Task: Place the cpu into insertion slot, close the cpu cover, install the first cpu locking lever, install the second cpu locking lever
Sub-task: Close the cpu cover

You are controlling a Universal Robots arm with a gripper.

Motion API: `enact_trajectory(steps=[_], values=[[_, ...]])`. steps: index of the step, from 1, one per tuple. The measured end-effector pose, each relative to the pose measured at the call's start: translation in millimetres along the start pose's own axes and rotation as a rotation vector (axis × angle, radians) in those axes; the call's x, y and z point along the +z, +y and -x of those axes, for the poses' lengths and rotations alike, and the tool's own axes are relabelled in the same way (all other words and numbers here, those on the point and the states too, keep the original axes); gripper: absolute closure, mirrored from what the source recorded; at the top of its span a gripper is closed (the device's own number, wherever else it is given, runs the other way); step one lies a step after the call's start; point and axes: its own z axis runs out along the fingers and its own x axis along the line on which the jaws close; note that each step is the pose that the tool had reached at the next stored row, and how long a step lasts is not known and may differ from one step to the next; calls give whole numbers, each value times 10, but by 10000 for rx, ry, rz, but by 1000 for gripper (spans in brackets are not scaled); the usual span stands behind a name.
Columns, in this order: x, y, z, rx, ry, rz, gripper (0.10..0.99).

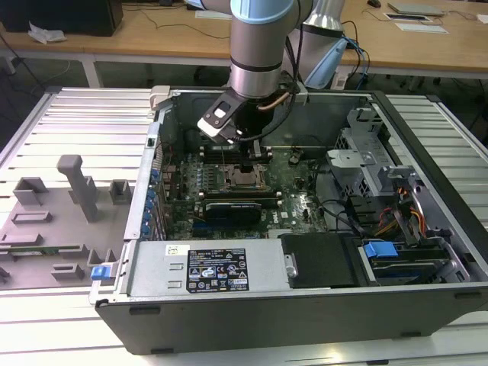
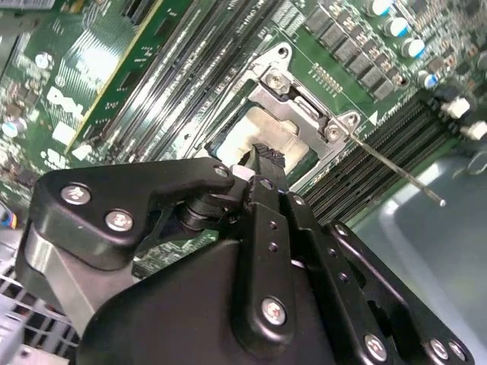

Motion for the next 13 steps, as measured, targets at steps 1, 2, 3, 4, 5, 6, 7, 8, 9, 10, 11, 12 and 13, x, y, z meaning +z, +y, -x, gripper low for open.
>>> enact_trajectory(steps=[1,2,3,4,5,6,7,8,9,10,11,12,13], values=[[0,0,0,-192,-6,-2,980],[0,0,0,-404,-13,-5,980],[1,0,0,-583,-19,-8,980],[1,0,0,-823,-26,-11,980],[1,0,0,-1019,-32,-13,980],[1,0,0,-1253,-37,-16,980],[1,0,0,-1433,-41,-18,980],[2,0,0,-1683,-45,-20,980],[2,0,0,-1869,-47,-21,980],[2,0,0,-2147,-50,-23,980],[2,0,0,-2338,-53,-24,980],[2,0,0,-2577,-56,-26,980],[2,0,0,-2893,-60,-29,980]])
